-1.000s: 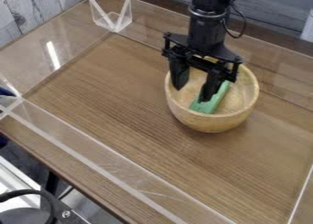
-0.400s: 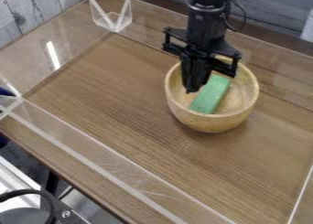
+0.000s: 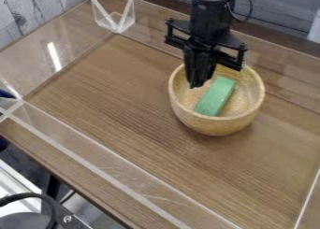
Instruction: Remove the green block from inside the brown bowl and put it on the table
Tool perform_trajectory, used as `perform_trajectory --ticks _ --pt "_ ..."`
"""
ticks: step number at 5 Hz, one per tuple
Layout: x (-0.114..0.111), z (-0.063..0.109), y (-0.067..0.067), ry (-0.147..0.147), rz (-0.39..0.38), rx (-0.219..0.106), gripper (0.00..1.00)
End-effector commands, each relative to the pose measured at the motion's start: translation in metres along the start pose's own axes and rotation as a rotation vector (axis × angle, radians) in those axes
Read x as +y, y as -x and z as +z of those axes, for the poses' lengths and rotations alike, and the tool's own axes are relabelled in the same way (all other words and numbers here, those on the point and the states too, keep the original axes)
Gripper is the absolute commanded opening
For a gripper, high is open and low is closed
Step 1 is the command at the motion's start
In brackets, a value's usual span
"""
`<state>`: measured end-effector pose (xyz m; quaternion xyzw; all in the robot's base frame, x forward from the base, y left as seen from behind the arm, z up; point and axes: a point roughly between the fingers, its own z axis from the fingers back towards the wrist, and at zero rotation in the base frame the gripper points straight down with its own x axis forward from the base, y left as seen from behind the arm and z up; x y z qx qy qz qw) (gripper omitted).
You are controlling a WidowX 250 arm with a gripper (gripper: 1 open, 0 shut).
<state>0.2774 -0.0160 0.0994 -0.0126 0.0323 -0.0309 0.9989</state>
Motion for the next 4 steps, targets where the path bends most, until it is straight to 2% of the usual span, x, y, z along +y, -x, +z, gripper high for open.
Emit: perform_trajectory --ticks 1,3,4 --pt "0.001 0.02 -0.008 -0.015 -0.009 -0.091 1.0" --pt "-0.002 0.016 -0.009 -0.039 -0.011 -0.087 1.0" --pt "-0.007 0.008 -0.011 -0.049 -0.002 -0.069 1.0"
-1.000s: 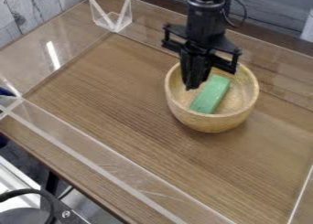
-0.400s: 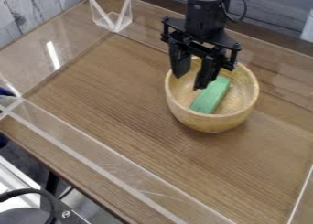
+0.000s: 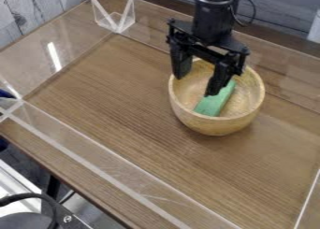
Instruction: Remove the green block from inside the brown bowl and put it on the table
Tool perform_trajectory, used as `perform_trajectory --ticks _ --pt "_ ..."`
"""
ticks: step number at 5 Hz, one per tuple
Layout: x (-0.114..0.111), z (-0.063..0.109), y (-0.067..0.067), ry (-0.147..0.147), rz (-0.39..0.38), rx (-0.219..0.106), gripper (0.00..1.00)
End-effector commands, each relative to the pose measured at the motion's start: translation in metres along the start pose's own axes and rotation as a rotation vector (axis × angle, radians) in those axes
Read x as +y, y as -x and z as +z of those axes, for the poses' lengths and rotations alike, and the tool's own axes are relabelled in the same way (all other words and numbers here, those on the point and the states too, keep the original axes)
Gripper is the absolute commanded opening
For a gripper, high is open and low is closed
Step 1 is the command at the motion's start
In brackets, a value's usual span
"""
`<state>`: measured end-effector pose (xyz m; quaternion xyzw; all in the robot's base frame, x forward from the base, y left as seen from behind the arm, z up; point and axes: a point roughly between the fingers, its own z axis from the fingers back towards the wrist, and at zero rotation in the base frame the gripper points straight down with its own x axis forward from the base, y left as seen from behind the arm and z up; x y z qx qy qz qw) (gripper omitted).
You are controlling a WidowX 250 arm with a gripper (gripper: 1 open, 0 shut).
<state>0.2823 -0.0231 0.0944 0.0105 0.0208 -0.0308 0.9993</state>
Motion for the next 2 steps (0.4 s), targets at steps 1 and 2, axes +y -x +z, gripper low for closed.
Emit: perform_trajectory --ticks 1,2 --pt "-0.0058 0.0084 -0.0094 -0.022 -0.048 -0.016 1.0" --pt "-0.0112 0.0063 -0.0127 -0.041 -0.087 0.01 1.0"
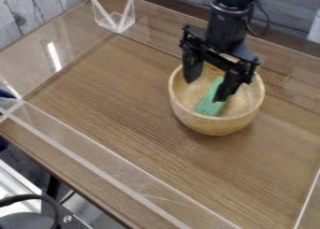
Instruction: Remove the green block from inside the brown bowl and put it on the table
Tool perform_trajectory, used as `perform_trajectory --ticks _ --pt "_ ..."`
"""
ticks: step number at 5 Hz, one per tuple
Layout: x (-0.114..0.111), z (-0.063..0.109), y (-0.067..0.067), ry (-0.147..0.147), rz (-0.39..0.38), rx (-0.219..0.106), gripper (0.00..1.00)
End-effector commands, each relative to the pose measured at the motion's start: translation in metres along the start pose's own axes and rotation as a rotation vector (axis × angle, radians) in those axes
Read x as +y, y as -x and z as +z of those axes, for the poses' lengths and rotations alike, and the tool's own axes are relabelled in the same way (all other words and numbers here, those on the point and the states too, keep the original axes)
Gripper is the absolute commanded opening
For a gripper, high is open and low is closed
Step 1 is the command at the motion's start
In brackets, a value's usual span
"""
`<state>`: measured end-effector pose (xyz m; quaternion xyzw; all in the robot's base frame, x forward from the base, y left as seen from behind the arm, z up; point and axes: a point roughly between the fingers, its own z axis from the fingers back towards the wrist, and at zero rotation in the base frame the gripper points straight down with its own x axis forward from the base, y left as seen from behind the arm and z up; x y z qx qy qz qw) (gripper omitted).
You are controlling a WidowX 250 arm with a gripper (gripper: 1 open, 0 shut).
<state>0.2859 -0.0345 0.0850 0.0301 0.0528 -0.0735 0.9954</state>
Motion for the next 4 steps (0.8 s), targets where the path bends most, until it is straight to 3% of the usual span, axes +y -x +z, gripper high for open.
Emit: perform_trajectory --ticks 1,2,3,4 --pt "0.0 0.007 -0.01 0.007 -0.01 -0.039 1.0" --pt "0.0 -0.004 -0.014 0.018 -0.017 -0.023 1.0" --pt "0.001 -0.01 -0.013 -0.002 -0.016 -0.006 0.0" --pt "0.003 -0.01 -0.012 -0.021 -0.015 0.002 0.0"
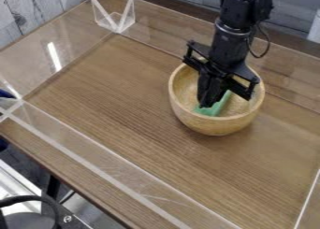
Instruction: Remove the green block from inside the brown bowl and put it on the table
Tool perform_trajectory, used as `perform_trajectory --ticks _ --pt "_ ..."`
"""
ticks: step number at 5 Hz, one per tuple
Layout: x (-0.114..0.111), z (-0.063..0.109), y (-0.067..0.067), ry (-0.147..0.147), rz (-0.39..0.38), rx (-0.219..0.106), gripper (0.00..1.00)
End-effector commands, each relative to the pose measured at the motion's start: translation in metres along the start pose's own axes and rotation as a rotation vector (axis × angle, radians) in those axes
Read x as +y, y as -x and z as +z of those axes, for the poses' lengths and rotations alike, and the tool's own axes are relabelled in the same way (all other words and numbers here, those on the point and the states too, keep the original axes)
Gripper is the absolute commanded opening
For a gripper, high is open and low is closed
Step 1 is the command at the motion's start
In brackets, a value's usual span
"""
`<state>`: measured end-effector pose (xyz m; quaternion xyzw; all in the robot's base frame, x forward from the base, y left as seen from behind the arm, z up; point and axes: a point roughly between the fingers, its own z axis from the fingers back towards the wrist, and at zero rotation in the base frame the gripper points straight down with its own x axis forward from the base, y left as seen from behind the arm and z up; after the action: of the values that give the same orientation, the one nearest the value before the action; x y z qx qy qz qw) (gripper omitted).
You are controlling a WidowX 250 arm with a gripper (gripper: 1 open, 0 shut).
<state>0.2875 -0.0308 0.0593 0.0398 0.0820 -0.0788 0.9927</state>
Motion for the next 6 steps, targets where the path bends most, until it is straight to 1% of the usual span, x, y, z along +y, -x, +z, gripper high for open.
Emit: perform_trajectory --ticks 1,2,4,5,6 --pt "0.0 0.026 -0.007 -0.003 0.013 -0.089 0.0" --pt "-0.001 0.036 -0.007 -0.001 0.029 -0.121 0.0" --pt "0.016 0.056 -0.001 -0.028 0.074 -0.2 0.0" --pt "0.026 0.062 0.0 -0.017 0.092 -0.221 0.0" --pt "0.033 0.066 0.002 -0.006 0.099 -0.238 0.0"
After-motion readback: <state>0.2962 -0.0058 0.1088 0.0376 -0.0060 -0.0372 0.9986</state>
